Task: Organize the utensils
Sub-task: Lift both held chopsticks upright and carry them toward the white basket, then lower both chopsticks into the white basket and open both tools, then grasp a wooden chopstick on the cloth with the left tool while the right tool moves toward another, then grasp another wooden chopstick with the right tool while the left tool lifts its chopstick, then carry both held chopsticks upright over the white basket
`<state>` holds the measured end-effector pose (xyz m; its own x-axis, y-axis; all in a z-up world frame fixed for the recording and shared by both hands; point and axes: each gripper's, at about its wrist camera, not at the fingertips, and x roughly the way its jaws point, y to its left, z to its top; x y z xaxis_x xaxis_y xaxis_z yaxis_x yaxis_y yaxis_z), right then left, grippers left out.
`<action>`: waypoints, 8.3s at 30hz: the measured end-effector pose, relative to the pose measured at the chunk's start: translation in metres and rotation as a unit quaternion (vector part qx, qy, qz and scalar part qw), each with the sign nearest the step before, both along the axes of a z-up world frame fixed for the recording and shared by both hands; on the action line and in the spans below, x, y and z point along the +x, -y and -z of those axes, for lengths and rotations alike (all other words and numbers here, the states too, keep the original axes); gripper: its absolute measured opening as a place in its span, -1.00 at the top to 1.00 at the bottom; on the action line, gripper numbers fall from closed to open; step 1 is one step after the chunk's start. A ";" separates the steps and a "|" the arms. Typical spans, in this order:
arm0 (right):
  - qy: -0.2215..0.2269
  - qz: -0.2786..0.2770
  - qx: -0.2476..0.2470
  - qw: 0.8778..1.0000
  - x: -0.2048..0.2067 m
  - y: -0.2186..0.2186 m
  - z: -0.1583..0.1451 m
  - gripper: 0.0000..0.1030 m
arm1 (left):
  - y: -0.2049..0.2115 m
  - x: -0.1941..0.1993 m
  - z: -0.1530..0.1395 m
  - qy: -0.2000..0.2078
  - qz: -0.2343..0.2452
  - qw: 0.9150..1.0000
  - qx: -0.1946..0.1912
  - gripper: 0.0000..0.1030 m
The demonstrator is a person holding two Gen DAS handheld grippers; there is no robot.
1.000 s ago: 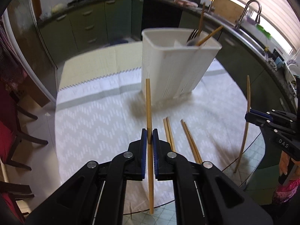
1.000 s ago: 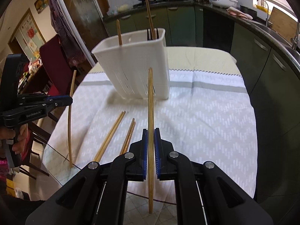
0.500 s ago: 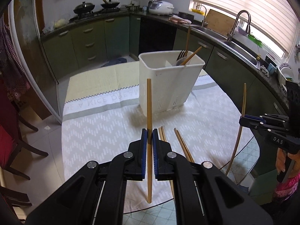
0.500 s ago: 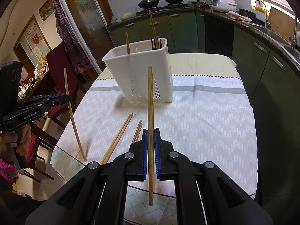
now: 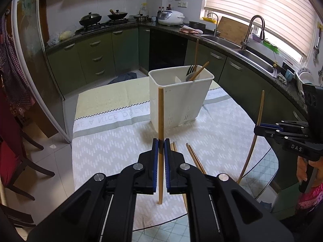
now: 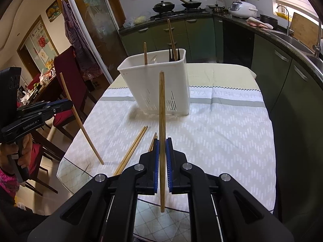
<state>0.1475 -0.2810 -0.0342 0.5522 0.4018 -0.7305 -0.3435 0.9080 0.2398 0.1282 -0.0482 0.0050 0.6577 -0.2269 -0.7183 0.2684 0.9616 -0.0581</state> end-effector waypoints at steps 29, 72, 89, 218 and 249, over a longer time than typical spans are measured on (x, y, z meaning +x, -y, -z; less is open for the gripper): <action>0.088 -0.002 0.012 0.996 0.024 0.000 -0.097 0.85 | 0.015 0.004 -0.085 0.066 0.024 0.997 -0.030 0.89; 0.115 0.058 0.014 0.992 0.156 -0.032 -0.106 0.74 | 0.035 0.127 -0.069 0.072 -0.002 0.997 -0.025 0.88; 0.076 0.043 0.022 0.996 0.026 0.021 -0.055 0.36 | 0.032 0.050 0.004 -0.065 0.014 0.998 -0.014 0.00; -0.061 0.008 -0.015 0.998 0.033 -0.027 0.040 0.86 | 0.044 0.072 0.088 -0.163 0.038 0.986 0.018 0.89; 0.006 0.009 0.012 1.000 0.000 -0.012 -0.008 0.86 | 0.019 0.008 0.003 -0.038 0.040 0.998 0.009 0.90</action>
<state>0.1477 -0.2692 -0.0259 0.5692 0.4092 -0.7132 -0.3296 0.9082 0.2580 0.1361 -0.0670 0.0018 0.5813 -0.2627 -0.7701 0.3400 0.9383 -0.0634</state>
